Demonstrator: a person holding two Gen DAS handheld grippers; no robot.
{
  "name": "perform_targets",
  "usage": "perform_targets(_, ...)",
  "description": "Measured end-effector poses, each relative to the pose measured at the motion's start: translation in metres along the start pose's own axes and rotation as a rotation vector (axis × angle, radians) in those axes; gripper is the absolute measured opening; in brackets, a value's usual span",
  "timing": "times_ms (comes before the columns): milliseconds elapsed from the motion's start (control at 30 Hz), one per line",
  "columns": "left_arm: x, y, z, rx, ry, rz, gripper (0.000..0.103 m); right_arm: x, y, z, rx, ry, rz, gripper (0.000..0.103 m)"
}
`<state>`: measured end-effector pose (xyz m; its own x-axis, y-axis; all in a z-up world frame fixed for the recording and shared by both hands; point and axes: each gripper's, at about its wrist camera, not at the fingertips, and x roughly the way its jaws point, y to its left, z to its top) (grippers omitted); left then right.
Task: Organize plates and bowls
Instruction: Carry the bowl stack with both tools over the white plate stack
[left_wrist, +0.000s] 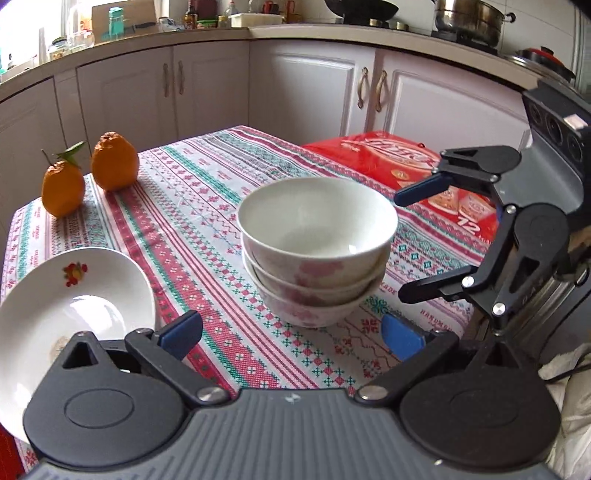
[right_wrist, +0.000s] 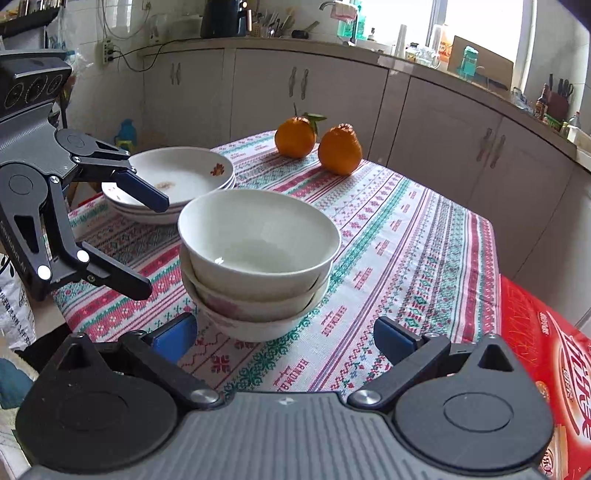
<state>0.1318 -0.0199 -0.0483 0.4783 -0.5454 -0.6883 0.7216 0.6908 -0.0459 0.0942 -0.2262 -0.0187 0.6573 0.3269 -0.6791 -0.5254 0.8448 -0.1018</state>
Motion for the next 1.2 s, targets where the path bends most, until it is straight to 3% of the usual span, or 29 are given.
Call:
perform_targets(467, 0.042, 0.009, -0.001, 0.073, 0.074, -0.018, 0.102, 0.039, -0.012, -0.001, -0.114, 0.069, 0.120, 0.103)
perform_targets(900, 0.050, 0.007, 0.019, 0.220, 0.095, -0.143, 0.099, 0.055, -0.018, 0.016, -0.300, 0.112, 0.246, 0.102)
perform_targets(1033, 0.052, 0.010, 0.026, 0.247, 0.106, -0.175, 0.090, 0.058, -0.017, 0.018, -0.334, 0.131, 0.272, 0.100)
perform_targets(1200, 0.054, 0.010, 0.031, 0.288, 0.134, -0.211, 0.089, 0.063, -0.019, 0.021, -0.353, 0.154, 0.295, 0.099)
